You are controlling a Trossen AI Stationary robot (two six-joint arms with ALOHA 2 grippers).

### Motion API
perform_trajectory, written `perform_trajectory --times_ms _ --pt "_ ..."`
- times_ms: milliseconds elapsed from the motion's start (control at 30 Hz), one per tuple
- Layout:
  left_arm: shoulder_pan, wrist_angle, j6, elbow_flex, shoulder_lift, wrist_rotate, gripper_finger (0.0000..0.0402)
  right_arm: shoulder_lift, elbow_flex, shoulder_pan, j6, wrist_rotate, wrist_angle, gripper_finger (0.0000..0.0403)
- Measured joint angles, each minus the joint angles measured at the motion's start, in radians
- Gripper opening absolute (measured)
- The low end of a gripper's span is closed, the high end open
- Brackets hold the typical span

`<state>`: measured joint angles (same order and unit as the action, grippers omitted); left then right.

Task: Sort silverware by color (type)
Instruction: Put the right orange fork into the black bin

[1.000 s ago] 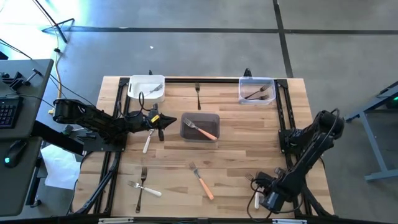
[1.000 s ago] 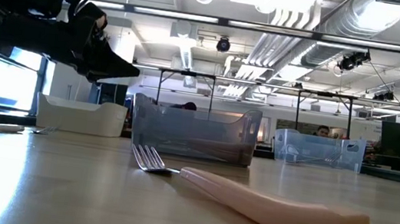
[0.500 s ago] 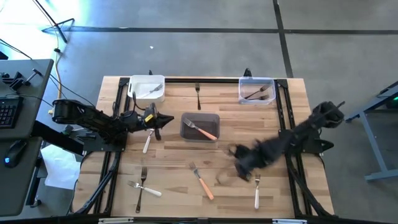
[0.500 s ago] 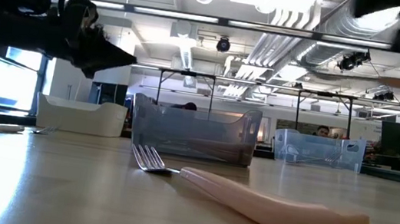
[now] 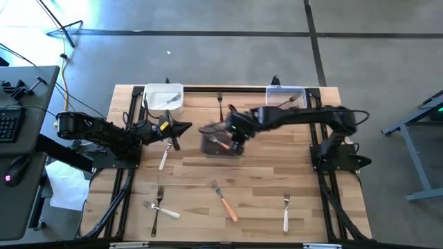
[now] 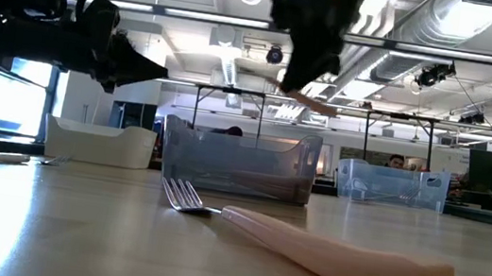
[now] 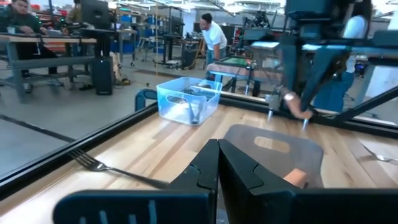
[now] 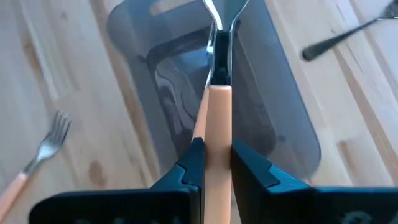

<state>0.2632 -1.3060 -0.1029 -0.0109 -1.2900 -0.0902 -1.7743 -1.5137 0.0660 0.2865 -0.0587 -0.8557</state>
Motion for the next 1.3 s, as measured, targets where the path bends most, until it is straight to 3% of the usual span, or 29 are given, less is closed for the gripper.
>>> perform_trajectory --times_ms 233,467,1300 --pt "0.028 0.0 -0.019 0.0 0.0 0.0 0.0 -0.209 -0.229 0.062 -0.032 0.045 -0.183 0.0037" --pt "0.039 0.002 -0.018 0.0 0.0 0.0 0.0 -0.32 -0.356 0.065 0.045 0.098 -0.244 0.0037" --pt "0.039 -0.001 0.001 0.0 0.0 -0.001 0.0 -0.415 -0.353 0.065 0.102 0.188 -0.259 0.0037"
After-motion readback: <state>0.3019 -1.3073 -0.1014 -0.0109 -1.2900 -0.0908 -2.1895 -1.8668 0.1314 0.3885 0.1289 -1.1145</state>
